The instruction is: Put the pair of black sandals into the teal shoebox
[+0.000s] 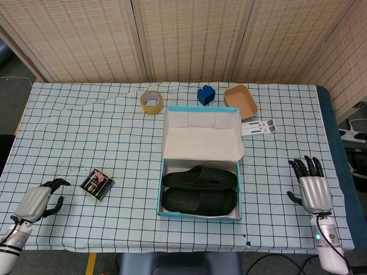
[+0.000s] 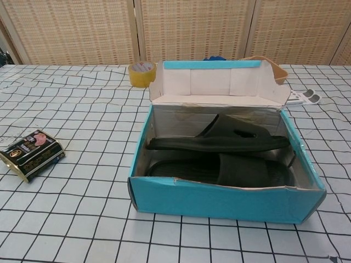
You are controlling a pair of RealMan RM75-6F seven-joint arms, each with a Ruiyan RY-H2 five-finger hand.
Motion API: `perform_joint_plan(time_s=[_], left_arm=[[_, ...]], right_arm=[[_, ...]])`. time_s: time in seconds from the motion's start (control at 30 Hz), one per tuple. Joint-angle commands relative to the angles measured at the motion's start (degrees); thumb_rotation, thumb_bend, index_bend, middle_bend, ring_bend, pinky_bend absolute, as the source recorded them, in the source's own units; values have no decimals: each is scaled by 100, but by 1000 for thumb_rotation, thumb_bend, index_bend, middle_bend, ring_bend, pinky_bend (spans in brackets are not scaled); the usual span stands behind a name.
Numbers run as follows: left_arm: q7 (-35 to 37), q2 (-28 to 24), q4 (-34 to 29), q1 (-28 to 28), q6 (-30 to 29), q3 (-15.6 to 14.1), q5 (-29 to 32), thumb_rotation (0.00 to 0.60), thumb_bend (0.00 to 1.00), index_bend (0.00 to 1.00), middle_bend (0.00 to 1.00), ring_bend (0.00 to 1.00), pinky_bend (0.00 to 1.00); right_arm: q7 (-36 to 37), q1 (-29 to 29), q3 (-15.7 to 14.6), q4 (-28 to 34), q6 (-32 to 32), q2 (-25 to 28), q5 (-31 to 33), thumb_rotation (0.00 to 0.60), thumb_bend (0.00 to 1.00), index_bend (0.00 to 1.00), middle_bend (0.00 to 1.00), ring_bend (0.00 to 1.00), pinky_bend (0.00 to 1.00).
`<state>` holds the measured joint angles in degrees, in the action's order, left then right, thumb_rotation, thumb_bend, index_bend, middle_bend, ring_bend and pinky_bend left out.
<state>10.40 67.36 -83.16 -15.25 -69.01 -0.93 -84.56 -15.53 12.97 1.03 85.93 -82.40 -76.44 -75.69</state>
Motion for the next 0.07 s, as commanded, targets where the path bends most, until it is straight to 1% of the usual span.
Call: perform_joint_plan(time_s=[0.03, 0.07], left_arm=[[-58, 26, 9, -11, -3, -16, -42, 600, 567, 278, 234, 297, 457], [-55, 29, 8, -15, 2, -17, -45, 600, 568, 279, 234, 297, 456]], right_arm=[[221, -109, -118, -67, 90, 163, -262, 600, 62, 130, 105, 0, 0], [204, -136, -142, -118, 10, 140, -370, 600, 62, 127, 105, 0, 0]])
